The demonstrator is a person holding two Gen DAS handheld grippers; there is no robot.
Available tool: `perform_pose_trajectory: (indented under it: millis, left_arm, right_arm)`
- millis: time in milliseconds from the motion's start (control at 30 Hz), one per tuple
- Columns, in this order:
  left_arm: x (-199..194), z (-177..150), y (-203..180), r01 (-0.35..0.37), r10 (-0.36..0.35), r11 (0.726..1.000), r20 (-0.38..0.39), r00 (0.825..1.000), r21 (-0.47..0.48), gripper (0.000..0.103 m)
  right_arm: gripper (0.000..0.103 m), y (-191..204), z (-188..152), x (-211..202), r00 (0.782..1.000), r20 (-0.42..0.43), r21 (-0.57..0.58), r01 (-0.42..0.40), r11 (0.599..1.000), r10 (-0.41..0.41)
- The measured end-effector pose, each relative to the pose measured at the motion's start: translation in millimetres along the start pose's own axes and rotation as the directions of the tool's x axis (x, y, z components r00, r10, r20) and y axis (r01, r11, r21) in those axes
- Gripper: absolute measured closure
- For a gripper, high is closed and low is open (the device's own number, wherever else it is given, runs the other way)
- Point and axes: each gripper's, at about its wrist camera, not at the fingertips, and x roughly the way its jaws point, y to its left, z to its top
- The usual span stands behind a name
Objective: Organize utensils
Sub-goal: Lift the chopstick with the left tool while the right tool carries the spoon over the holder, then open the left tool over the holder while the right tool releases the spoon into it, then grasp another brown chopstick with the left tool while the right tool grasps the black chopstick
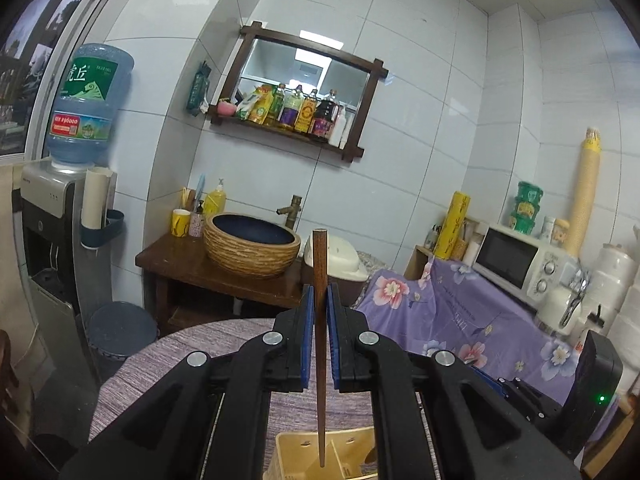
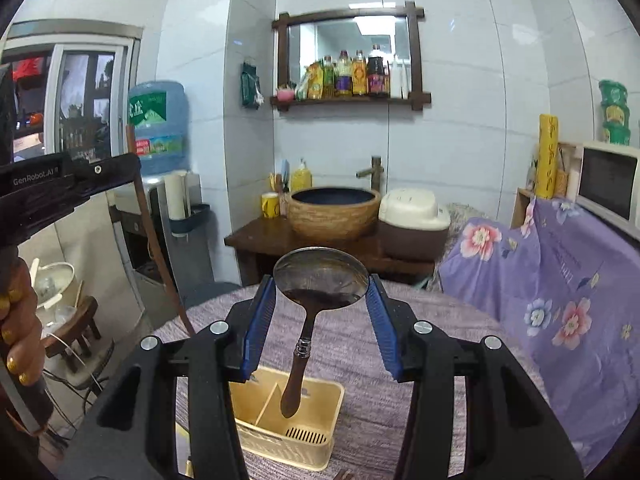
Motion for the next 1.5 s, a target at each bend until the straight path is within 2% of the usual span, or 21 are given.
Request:
perform_pose_trajectory:
  millis: [200, 367, 667, 767, 833, 867, 900, 933, 967, 1033, 1100, 1167, 1333, 1433, 1500]
  left_arm:
    - [17, -41, 7, -0.021, 0.021, 1.0, -0.082, 0.996, -0.004, 0.095]
    - [27, -63, 15, -0.027, 0.026, 1.0, -0.139, 0.99, -0.002, 0.095]
    - [39, -83, 18, -0.041, 0.043, 0.999, -0.208, 0.977, 0.011, 0.095]
    - [41, -85, 19, -0.051, 0.054, 0.999, -0.208, 0.977, 0.018, 0.095]
    - [43, -87, 20, -0.04, 0.042, 0.999, -0.232, 0.972, 0.017, 0.095]
    - [43, -88, 20, -0.039, 0.042, 0.999, -0.242, 0.969, 0.019, 0.093]
    - [42, -89, 20, -0.041, 0.045, 0.999, -0.248, 0.968, 0.022, 0.092]
    - [41, -90, 20, -0.044, 0.048, 0.999, -0.251, 0.967, 0.023, 0.082]
    - [38, -91, 21, -0.047, 0.051, 0.999, -0.251, 0.967, 0.019, 0.066]
    - [31, -92, 24, -0.055, 0.053, 0.999, -0.245, 0.968, 0.001, 0.052]
    - [23, -95, 27, -0.061, 0.057, 0.998, -0.255, 0.965, -0.007, 0.051]
    - [14, -101, 31, -0.069, 0.063, 0.998, -0.279, 0.958, -0.012, 0.044]
    - [-10, -128, 43, -0.114, 0.106, 0.993, -0.337, 0.936, -0.005, 0.043]
    - [-16, -155, 49, -0.126, 0.113, 0.992, -0.412, 0.904, -0.005, 0.048]
    - [-14, -175, 51, -0.126, 0.112, 0.992, -0.474, 0.873, 0.003, 0.054]
  right_arm:
    - [0.056, 2, -45, 22, 0.998, -0.067, -0.002, 0.011, 1.0, -0.011]
    - [0.056, 7, -68, 30, 0.995, -0.099, -0.033, 0.019, 0.999, -0.022]
    - [0.056, 6, -80, 34, 0.993, -0.113, -0.03, 0.031, 0.999, -0.035]
    - [0.055, 6, -81, 35, 0.993, -0.109, -0.034, 0.03, 0.999, -0.034]
    - [0.041, 7, -82, 34, 0.994, -0.101, -0.037, 0.031, 0.999, -0.035]
    - [0.027, 7, -82, 31, 0.996, -0.086, -0.037, 0.032, 0.999, -0.035]
    - [0.023, 8, -82, 27, 0.997, -0.069, -0.042, 0.042, 0.998, -0.045]
    - [0.023, 9, -82, 25, 0.997, -0.061, -0.048, 0.049, 0.998, -0.052]
    - [0.023, 11, -81, 22, 0.997, -0.057, -0.059, 0.054, 0.997, -0.057]
    - [0.023, 13, -82, 17, 0.996, -0.052, -0.072, 0.065, 0.995, -0.069]
    - [0.023, 15, -84, 10, 0.995, -0.048, -0.079, 0.086, 0.993, -0.09]
    - [0.023, 14, -89, 1, 0.994, -0.045, -0.074, 0.1, 0.992, -0.103]
    - [0.021, 12, -107, -21, 0.991, -0.084, -0.043, 0.099, 0.994, -0.102]
    - [0.019, 7, -126, -28, 0.985, -0.142, 0.005, 0.098, 0.995, -0.096]
    - [0.019, 5, -142, -31, 0.979, -0.183, 0.031, 0.099, 0.995, -0.091]
